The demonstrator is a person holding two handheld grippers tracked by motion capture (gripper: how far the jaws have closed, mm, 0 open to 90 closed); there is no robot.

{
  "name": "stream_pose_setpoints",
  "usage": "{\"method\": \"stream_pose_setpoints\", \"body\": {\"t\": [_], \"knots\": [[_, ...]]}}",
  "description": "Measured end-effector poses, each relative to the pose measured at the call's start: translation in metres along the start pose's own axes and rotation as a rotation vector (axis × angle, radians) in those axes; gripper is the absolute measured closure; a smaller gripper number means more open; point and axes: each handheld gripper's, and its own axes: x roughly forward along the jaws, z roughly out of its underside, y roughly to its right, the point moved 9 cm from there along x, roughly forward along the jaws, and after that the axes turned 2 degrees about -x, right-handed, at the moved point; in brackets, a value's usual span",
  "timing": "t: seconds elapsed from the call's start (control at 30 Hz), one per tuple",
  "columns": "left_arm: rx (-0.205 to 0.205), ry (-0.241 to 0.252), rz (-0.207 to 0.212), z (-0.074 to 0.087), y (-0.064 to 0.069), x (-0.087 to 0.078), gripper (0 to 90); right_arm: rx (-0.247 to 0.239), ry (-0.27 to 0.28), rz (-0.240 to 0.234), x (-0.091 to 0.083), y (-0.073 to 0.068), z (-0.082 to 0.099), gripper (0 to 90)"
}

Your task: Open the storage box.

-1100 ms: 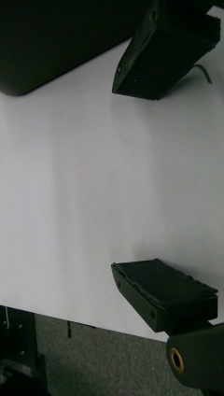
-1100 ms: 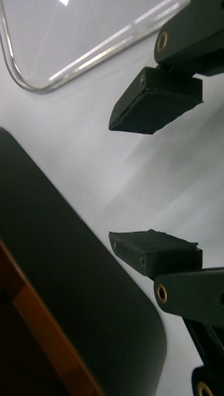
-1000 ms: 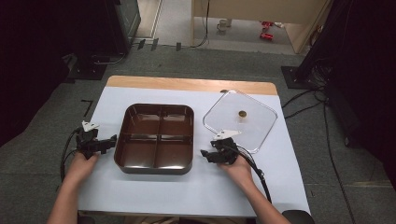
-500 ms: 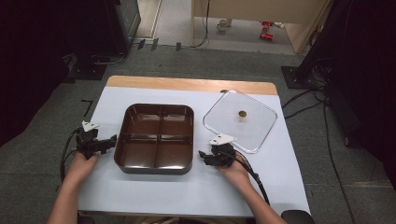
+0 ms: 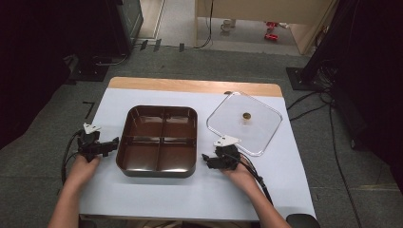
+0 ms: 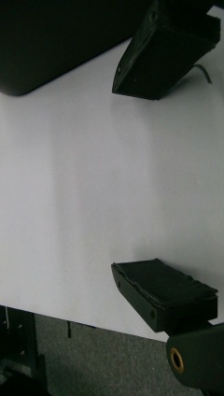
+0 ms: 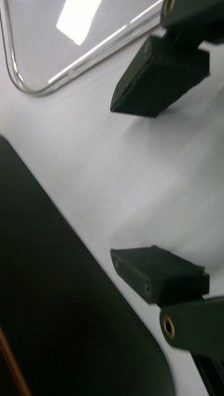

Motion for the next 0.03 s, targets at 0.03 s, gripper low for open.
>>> {"method": "stream_pose_setpoints", "body": {"t": [0.03], "knots": [[0.0, 0.0, 0.0, 0.0, 0.0, 0.0, 12.1, -0.005, -0.003, -0.001, 0.0003, -0.0011, 0.0001, 22.4]]}}
